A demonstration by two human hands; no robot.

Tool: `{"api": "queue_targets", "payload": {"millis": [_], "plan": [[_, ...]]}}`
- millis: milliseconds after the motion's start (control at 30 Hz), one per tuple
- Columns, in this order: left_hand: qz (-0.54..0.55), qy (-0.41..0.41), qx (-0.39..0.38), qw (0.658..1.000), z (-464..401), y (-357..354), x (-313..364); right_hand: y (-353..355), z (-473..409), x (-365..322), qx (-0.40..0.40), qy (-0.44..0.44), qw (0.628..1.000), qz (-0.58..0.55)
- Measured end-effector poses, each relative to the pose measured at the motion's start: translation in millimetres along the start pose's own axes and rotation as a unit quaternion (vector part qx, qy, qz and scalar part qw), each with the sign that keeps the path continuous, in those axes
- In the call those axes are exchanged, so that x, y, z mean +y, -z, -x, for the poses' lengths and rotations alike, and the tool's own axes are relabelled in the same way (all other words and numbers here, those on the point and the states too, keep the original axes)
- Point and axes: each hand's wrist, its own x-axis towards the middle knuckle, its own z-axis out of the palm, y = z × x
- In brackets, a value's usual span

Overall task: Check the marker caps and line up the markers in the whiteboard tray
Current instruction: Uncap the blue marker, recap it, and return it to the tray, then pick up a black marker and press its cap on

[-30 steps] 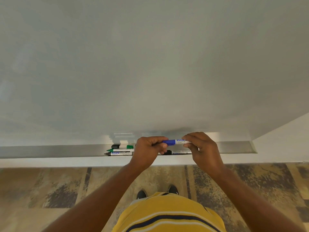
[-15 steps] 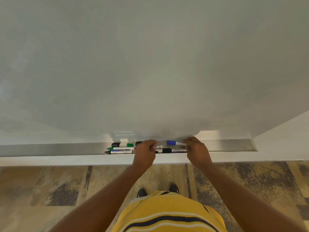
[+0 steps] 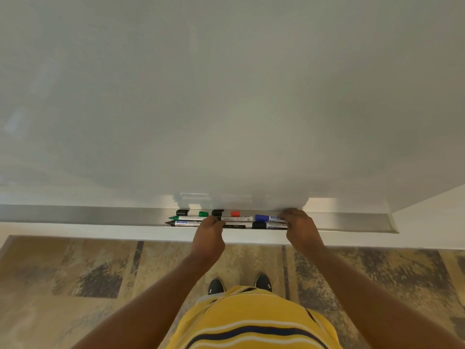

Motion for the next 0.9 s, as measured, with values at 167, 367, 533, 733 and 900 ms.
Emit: {"api": "queue_targets", "payload": {"millis": [167, 367, 533, 733, 900], "plan": [[0.0, 0.028, 0.021, 0.999, 1, 8, -18, -4, -5, -22, 0.015, 0.042, 0.999, 0.021], [-0.016, 0.028, 0.015, 0.999, -6, 19, -36, -26, -18, -78, -0.031, 0.151, 0.988, -0.028], [-0.026, -0.007, -0.005, 1.0, -17, 30, -45, -43, -34, -109, -0.081, 0.191, 0.978, 0.035], [-0.098, -0.054, -0.059, 0.992, -36, 42, -50, -54, -36, -121, -0.107, 0.187, 0.969, 0.123], [-0.132, -0.078, -0.066, 0.986, -43, 41, -57, -59, -34, -124, -0.096, 0.162, 0.975, 0.118]]}}
